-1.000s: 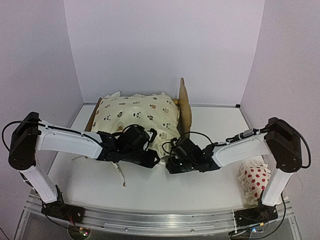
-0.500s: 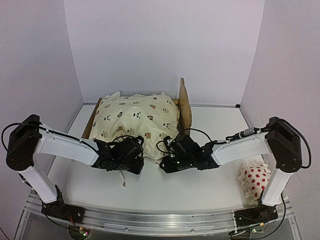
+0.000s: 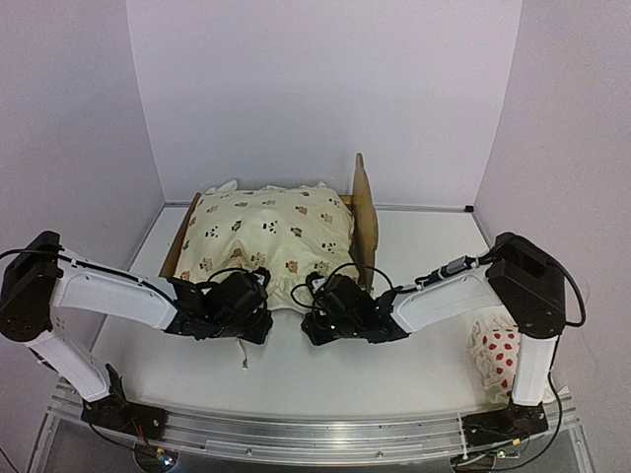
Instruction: Set up the pet bed
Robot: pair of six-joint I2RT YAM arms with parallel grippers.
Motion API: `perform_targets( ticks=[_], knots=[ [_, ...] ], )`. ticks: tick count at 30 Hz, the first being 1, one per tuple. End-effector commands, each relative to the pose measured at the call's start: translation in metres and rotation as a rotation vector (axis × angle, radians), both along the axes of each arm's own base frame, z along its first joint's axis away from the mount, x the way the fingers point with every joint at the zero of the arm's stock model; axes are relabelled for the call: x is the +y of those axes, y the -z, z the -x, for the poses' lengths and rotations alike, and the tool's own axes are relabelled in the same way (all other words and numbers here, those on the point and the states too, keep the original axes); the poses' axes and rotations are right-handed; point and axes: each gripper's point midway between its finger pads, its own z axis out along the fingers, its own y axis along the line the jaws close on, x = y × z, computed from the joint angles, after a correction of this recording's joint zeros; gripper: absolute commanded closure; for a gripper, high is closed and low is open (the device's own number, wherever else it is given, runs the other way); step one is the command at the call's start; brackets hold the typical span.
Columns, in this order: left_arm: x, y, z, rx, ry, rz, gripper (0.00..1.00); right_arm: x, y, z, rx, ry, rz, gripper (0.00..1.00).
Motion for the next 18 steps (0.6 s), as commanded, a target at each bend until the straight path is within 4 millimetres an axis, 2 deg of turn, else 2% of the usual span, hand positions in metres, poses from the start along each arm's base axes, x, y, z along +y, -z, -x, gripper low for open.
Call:
perform_targets(
  ticks=[1, 6, 12, 18],
  knots=[
    [-0.002, -0.015, -0.003, -0.03, 0.001, 0.05, 0.62, 0.01, -0.009, -0.023, -0.114, 0.045, -0.044, 0.61],
    [-0.003, -0.014, -0.001, -0.022, 0.01, 0.054, 0.63, 0.021, -0.008, -0.029, -0.139, 0.053, -0.098, 0.58],
    [-0.006, -0.013, 0.002, -0.009, 0.023, 0.073, 0.63, 0.021, 0.0, -0.039, -0.179, 0.103, -0.116, 0.58],
    [-0.007, -0.01, 0.005, 0.003, 0.033, 0.074, 0.63, 0.018, 0.002, -0.043, -0.29, 0.136, -0.077, 0.59]
  ],
)
